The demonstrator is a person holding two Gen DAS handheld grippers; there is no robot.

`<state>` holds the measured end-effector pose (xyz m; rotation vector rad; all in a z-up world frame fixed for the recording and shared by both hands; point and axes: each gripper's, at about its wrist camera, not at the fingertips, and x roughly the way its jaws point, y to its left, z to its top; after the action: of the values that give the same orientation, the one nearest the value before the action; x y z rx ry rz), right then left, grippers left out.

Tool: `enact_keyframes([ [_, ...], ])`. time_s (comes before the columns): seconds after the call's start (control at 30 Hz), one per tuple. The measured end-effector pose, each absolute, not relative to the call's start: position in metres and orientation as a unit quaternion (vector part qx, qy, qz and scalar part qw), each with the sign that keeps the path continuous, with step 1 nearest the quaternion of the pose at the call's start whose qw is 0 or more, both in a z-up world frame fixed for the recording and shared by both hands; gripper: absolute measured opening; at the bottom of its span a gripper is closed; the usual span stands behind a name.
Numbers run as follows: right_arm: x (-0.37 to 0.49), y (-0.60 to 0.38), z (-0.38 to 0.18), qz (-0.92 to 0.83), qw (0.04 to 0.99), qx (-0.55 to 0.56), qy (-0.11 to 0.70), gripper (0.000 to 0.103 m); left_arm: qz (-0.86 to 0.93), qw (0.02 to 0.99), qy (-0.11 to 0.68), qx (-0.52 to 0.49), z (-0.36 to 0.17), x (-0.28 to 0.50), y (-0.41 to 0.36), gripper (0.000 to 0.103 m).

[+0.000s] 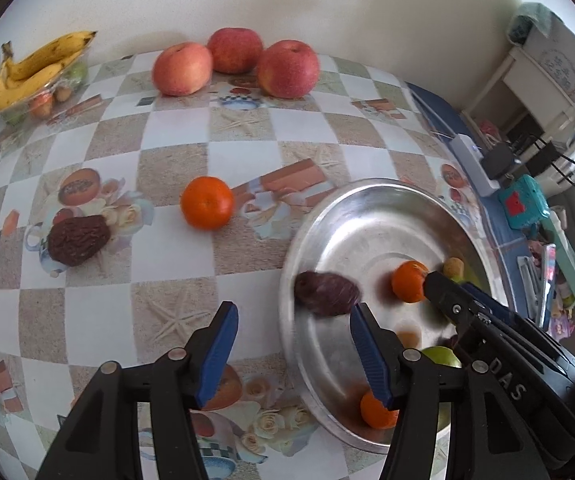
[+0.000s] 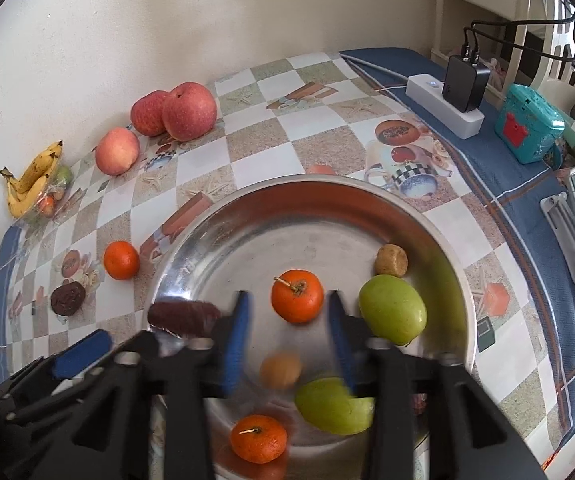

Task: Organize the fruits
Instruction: 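Carry the kiwi and date over the basin and open both tools, then grasp a tangerine with the right tool while the left tool grasps another dried date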

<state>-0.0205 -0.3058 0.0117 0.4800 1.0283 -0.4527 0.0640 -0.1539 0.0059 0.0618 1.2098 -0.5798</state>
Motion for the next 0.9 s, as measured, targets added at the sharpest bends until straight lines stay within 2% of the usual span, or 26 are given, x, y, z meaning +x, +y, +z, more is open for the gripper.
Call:
enact_keyframes([
  [0.03,-0.021,-0.307,0.011,-0.217,0.82,0.224,0.481,0.066,-0.261,0.783,0.563,0.025,0.005,0.066,-0.15,0.065],
  [0.1,-0.022,-0.309,0.009,-0.219,0.819,0.227,0.479,0.081,-0.243,0.787,0.566,0.018,0.002,0.071,-0.143,0.079],
  [0.3,-0.021,-0.309,0.005,-0.217,0.818,0.232,0.48,0.098,-0.185,0.807,0.56,0.011,-0.001,0.086,-0.118,0.103],
  [0.9,-0.01,-0.296,0.017,-0.213,0.836,0.232,0.45,0.098,-0.033,0.816,0.572,-0.077,0.004,0.147,0.005,0.103],
])
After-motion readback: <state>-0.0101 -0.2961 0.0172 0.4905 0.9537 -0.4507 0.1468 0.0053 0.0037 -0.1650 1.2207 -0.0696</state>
